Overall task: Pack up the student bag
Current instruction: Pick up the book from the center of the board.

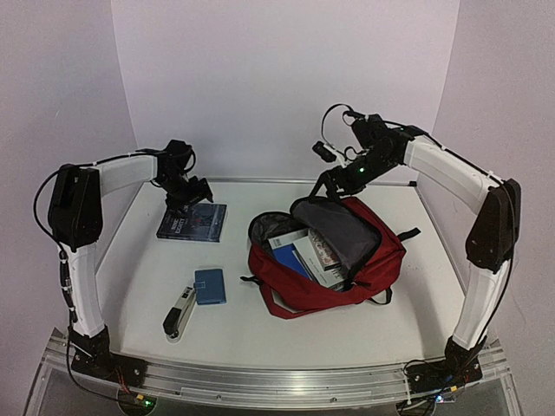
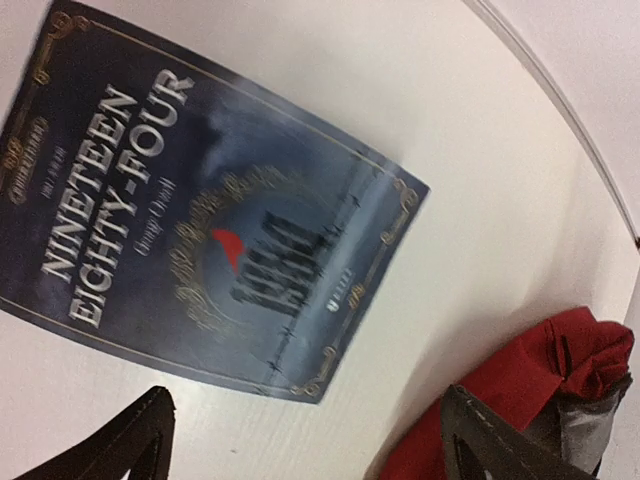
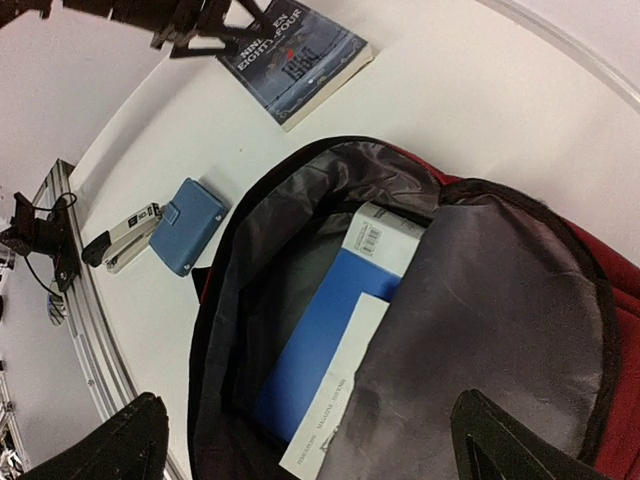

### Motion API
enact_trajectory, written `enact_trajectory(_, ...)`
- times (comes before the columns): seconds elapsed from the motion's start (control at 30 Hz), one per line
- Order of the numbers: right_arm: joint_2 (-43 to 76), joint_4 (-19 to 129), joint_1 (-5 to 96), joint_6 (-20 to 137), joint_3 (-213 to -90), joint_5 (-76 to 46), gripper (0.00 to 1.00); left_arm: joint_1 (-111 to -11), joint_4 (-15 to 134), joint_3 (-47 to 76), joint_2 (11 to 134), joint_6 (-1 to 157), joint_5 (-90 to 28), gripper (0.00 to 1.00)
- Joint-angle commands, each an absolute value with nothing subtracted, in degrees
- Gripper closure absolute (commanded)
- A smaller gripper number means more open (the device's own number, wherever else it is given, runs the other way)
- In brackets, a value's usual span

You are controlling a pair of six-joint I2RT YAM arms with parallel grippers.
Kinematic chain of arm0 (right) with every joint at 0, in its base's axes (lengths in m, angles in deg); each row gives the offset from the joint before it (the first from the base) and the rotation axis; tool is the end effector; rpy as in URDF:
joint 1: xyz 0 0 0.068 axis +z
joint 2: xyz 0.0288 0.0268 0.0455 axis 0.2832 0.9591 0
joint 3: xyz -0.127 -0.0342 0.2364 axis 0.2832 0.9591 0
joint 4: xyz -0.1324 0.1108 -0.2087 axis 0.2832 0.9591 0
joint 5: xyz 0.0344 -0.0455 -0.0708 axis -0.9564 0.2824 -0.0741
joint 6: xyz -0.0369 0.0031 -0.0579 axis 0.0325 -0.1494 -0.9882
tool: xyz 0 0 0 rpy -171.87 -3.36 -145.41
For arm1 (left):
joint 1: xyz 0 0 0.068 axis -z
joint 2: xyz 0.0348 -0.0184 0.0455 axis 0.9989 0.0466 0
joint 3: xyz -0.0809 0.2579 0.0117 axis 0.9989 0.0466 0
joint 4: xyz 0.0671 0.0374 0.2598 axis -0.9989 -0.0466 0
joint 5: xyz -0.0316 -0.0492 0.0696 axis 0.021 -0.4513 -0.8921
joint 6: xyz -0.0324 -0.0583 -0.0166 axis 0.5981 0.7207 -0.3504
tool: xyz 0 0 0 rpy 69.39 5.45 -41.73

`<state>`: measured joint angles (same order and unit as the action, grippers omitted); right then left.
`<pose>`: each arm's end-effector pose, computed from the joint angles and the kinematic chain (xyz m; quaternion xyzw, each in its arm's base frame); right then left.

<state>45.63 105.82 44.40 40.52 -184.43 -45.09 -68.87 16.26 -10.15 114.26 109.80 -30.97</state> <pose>0.3718 0.2354 0.3176 -0.3960 0.8121 0.3449 0.2545 0.4348 -0.1534 0.2041 -0.1906 0.9469 -0.1874 0.1789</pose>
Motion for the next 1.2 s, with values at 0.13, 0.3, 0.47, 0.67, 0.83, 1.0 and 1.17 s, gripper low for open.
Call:
enact_trajectory(0.13,43.01,103.87,48.10,41.42,-179.68,-44.75,0.02,-78.90,16.38,-10.59,114.44,105.64,-35.11,0.02)
enact_trajectory(0.3,43.53,102.07,50.22,44.18,-181.24,-44.89,0.02,-80.79,13.77,-17.52,121.11,101.03,-36.59,0.02)
enact_trajectory(0.47,46.54,99.30,56.67,47.63,-186.45,-44.72,0.02,-82.22,13.60,-21.45,126.06,96.90,-34.96,0.03)
enact_trajectory(0.67,53.12,96.91,59.16,51.04,-193.34,-43.38,0.02,-82.17,13.74,-26.29,130.99,90.34,-31.03,0.11)
enact_trajectory(0.83,56.52,94.51,59.17,56.92,-196.49,-44.44,0.02,-80.30,13.23,-25.61,131.60,86.88,-28.13,0.22)
enact_trajectory(1.0,62.68,88.63,59.25,65.77,-202.98,-43.69,0.02,-73.89,11.45,-21.44,130.28,83.98,-30.28,0.32)
enact_trajectory(1.17,69.34,84.30,59.64,71.38,-209.50,-38.20,0.02,-69.53,14.21,-12.39,126.01,87.92,-30.84,0.40)
